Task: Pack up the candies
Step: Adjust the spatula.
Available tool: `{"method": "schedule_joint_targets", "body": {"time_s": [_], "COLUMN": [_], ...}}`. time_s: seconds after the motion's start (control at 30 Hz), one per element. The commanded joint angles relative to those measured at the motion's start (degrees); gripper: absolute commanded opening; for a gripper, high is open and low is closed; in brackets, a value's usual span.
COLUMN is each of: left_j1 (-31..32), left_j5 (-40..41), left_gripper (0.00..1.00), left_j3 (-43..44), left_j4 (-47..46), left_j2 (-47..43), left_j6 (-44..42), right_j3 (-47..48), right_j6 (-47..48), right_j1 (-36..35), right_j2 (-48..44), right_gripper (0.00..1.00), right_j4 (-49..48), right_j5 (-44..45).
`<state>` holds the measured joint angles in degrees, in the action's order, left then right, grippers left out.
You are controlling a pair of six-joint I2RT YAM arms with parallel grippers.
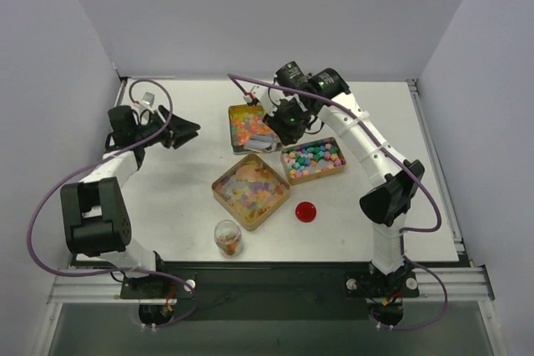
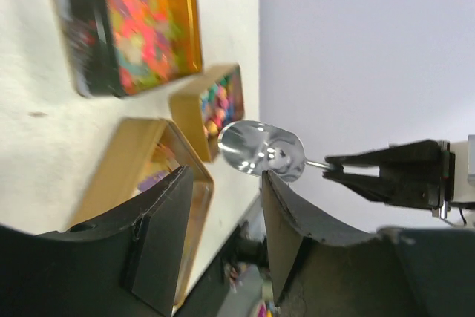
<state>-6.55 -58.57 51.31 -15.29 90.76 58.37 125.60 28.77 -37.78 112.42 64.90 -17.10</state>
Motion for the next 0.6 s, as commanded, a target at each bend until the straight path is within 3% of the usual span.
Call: {"method": "schedule_joint_targets", "body": {"time_s": [0.0, 0.27, 0.37, 0.57], "left_j1": [-2.9, -0.3, 2.0, 4.8], "left_j5": [7.1, 7.5, 3.7, 1.7], "left_gripper": [0.53, 0.54, 0.61, 0.72], "left_j3": [4.7, -1.5, -2.8, 0.5], "left_j4": [10.9, 8.9, 2.6, -0.2], "left_j2": [-3.7, -8.0, -6.3, 0.2], "left_j6": [-10.8, -12.1, -8.6, -6.3], "right_j3": [0.8, 10.4, 11.0, 9.4], "right_j6": [-7.2, -12.1, -11.6, -9.4], "right_j1": [1.7, 3.5, 2.9, 0.4], "right_j2": [2.1, 8.0, 7.4, 4.4], "right_gripper": [0.0, 0.0, 0.0, 0.0], "right_j4": [-0.5, -1.0, -1.4, -4.1], "right_j5": [9.6, 6.1, 1.8, -3.9]}}
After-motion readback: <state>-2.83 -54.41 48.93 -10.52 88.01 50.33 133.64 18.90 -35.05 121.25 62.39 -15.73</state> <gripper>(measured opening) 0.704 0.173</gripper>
